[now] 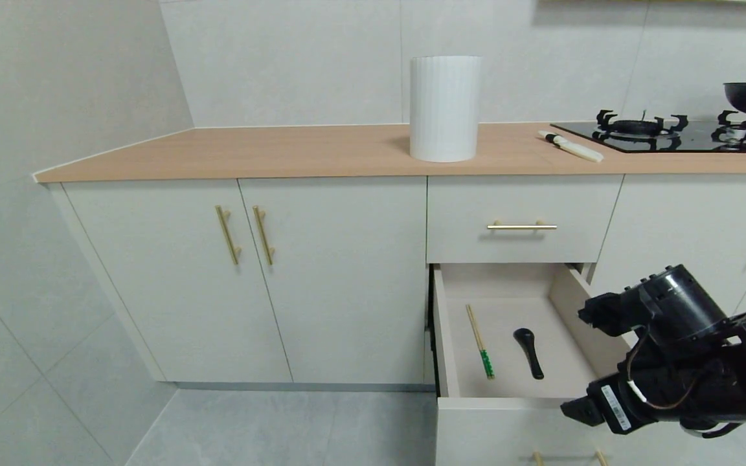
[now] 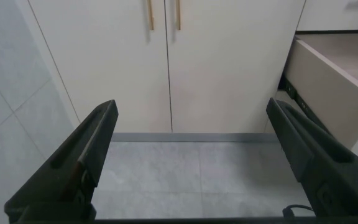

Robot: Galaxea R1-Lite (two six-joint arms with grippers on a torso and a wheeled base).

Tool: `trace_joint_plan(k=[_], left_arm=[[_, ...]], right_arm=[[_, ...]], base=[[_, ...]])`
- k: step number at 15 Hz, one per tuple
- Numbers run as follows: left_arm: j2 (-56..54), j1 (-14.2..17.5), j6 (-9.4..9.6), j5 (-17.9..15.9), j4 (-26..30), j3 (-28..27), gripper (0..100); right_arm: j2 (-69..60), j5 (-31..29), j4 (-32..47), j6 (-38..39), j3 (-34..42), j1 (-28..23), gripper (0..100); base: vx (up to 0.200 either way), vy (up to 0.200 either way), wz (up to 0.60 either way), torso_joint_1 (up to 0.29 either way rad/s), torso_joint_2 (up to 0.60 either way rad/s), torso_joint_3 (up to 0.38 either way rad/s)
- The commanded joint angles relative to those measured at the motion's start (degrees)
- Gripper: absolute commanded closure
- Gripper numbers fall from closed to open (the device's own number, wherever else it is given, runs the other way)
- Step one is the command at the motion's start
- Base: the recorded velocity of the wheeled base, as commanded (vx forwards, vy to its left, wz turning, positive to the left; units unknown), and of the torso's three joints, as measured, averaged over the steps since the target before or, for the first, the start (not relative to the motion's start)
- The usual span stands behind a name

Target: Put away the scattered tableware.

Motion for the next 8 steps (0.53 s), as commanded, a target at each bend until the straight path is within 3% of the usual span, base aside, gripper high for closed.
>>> trace_joint_plan(k=[1,8], left_arm=[[0.0,0.0,-0.01,0.0,0.0,0.0,0],[0.0,0.0,-0.01,0.0,0.0,0.0,0]], right_arm=[[1.8,0.8,0.0,-0.9,1.7,1.3,0],[5.1,2.1,0.0,-3.8,4.1,3.6,0]], base=[[0.000,0.000,0.00,0.000,0.00,0.000],[0.000,0.000,0.00,0.000,0.00,0.000]])
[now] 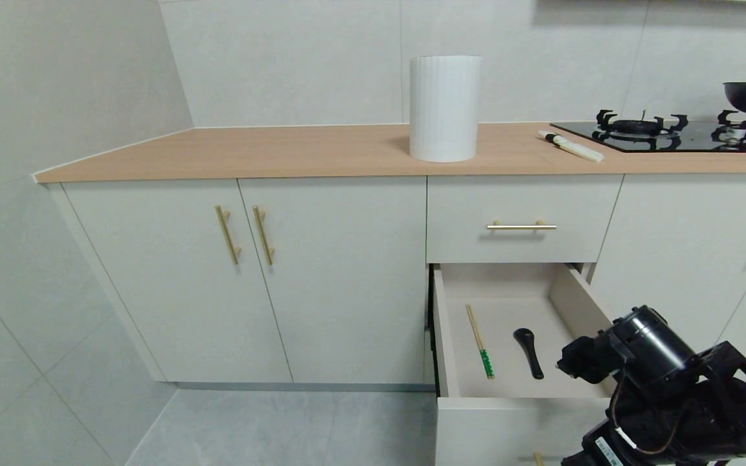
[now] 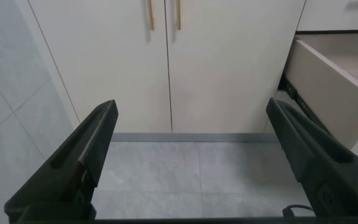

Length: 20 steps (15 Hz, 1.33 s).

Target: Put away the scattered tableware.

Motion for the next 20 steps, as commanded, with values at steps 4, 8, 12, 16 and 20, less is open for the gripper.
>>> trace_joint_plan(k=[4,8,12,16,20], left_arm=[[0.0,0.0,-0.01,0.0,0.0,0.0,0],[0.0,0.0,-0.01,0.0,0.0,0.0,0],[0.0,0.0,-0.01,0.0,0.0,0.0,0],[0.0,0.0,-0.01,0.0,0.0,0.0,0],[0.0,0.0,-0.01,0.0,0.0,0.0,0]], right_arm=[[5.9,-0.3,-0.5,0.3,-0.2,0.0,0],[7.4,-0.5,-0.7,0.6,-1.2,-1.3,0],[9.3,-0.5,-1.2,0.8,-3.7,-4.3,0],[12.2,-0.6,-6.0,2.0,-4.6,-7.7,0],[13.8,-0.4,-11.8,3.4,-5.0,-9.4,0]], base=[[0.000,0.000,0.00,0.000,0.00,0.000],[0.000,0.000,0.00,0.000,0.00,0.000],[0.000,0.000,0.00,0.000,0.00,0.000],[0.000,0.000,0.00,0.000,0.00,0.000],[0.000,0.000,0.00,0.000,0.00,0.000]])
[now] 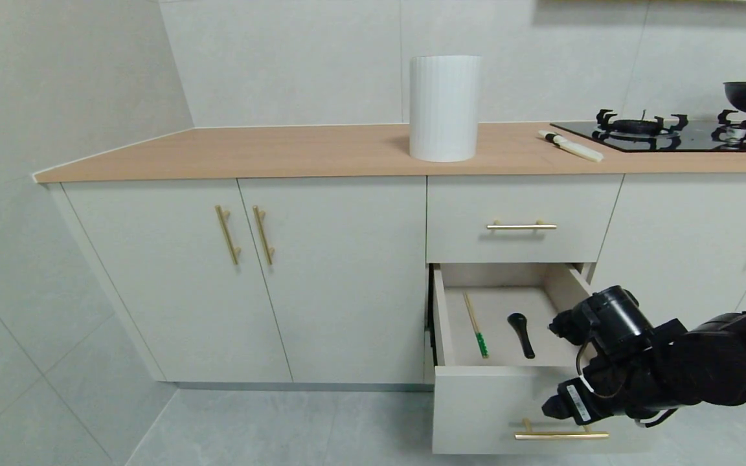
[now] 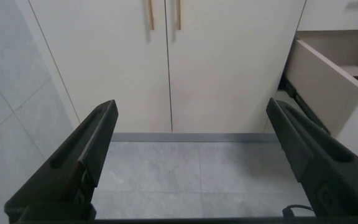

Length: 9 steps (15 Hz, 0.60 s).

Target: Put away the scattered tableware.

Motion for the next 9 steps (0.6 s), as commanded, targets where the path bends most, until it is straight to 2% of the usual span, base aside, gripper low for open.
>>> trace_joint_plan(k=[1,3,7,9], left_arm=[[0.0,0.0,-0.01,0.0,0.0,0.0,0],[0.0,0.0,-0.01,0.0,0.0,0.0,0],[0.0,0.0,-0.01,0.0,0.0,0.0,0],[0.0,0.0,-0.01,0.0,0.0,0.0,0]], right_arm=[[2.5,0.1,-3.0,1.9,-0.3,-0.7,0],[4.4,-0.1,-6.4,3.3,-0.7,-1.5,0],[9.6,-0.1,-18.6,6.2,-1.2,-4.1,0],[11.1,0.3,-20.8,5.9,-3.3,-6.2,0]], base=[[0.000,0.000,0.00,0.000,0.00,0.000],[0.000,0.000,0.00,0.000,0.00,0.000],[0.000,0.000,0.00,0.000,0.00,0.000],[0.000,0.000,0.00,0.000,0.00,0.000]])
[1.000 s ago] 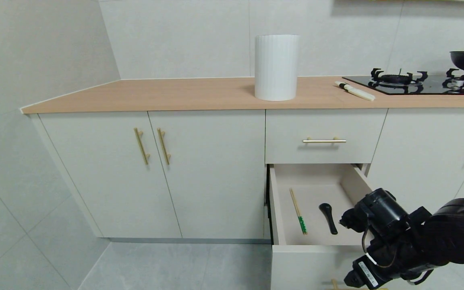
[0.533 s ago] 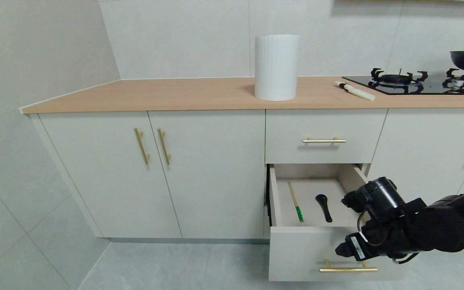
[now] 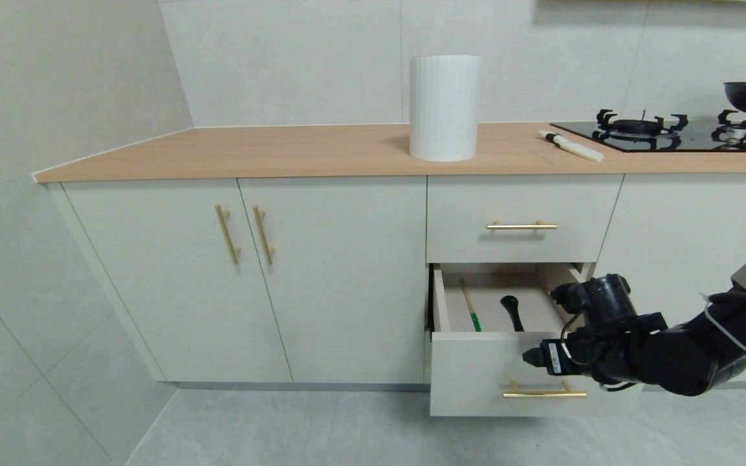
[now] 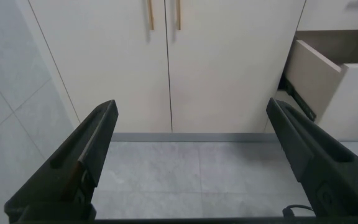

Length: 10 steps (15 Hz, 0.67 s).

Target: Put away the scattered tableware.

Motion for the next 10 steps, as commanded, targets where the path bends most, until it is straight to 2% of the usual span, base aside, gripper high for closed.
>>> trace_joint_plan(k=[1,4,10], left_arm=[[0.0,0.0,-0.01,0.0,0.0,0.0,0],[0.0,0.0,-0.01,0.0,0.0,0.0,0],[0.0,0.0,-0.01,0.0,0.0,0.0,0]], right_arm=[[3.2,0.2,-0.1,-0.1,-3.7,-2.1,0],[7.1,0.2,0.1,-0.1,-11.3,-2.9,0],[12.2,0.1,-0.3,2.5,-19.2,-2.9,0]], base=[[0.000,0.000,0.00,0.000,0.00,0.000],[0.000,0.000,0.00,0.000,0.00,0.000],[0.000,0.000,0.00,0.000,0.00,0.000]])
